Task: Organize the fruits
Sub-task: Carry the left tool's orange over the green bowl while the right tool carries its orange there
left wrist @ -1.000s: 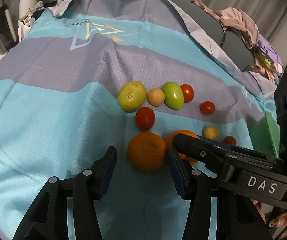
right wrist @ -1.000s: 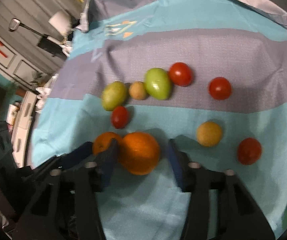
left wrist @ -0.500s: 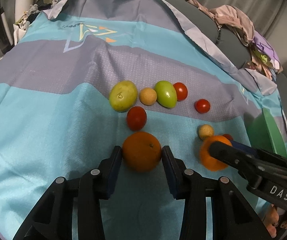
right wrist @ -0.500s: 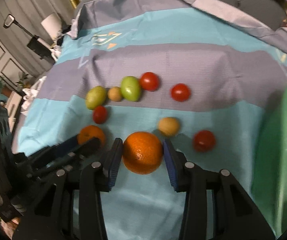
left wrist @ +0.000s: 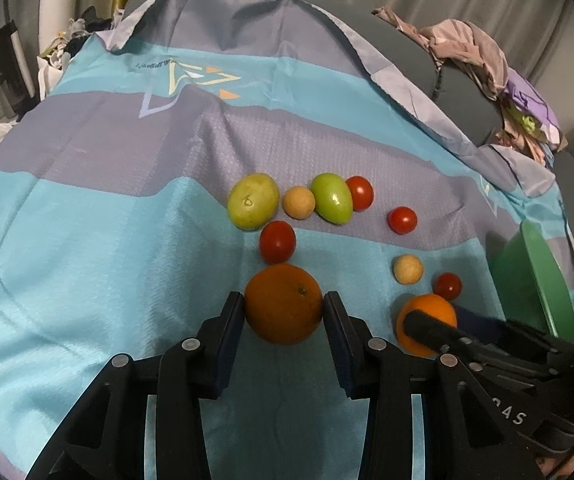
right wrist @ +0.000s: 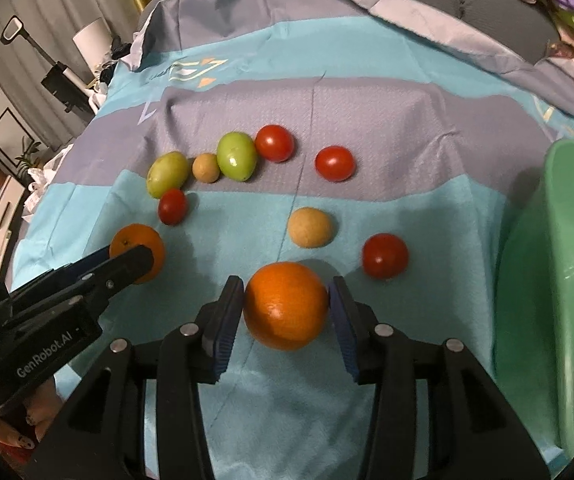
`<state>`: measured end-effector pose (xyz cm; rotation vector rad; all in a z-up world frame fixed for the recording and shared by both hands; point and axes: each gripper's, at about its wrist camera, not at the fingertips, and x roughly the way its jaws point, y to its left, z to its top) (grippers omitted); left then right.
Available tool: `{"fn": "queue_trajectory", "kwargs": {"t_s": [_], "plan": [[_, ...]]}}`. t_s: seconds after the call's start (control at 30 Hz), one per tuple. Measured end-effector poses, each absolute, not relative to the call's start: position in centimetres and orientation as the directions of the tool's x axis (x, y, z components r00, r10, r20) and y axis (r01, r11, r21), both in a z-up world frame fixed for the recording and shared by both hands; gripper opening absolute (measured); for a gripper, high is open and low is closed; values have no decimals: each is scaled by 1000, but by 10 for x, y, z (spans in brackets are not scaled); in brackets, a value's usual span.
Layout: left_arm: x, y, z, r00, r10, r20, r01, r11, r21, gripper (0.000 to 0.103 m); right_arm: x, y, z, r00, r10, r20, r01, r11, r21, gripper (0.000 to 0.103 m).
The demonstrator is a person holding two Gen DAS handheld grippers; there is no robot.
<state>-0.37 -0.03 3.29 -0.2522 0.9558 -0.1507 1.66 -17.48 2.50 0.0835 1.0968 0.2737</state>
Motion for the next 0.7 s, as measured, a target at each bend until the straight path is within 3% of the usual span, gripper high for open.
{"fn": "queue_trajectory", "kwargs": {"t_s": [0.37, 0.7], "plan": [[-23, -26, 81, 665, -269, -697, 98, 956, -276, 41, -1, -200, 73, 548, 273, -791, -170, 962, 214, 43], [-22, -104, 120, 670, -389, -632, 280, 921, -270, 41, -22, -289, 127, 701, 176, -691, -2, 969, 245, 44]]}}
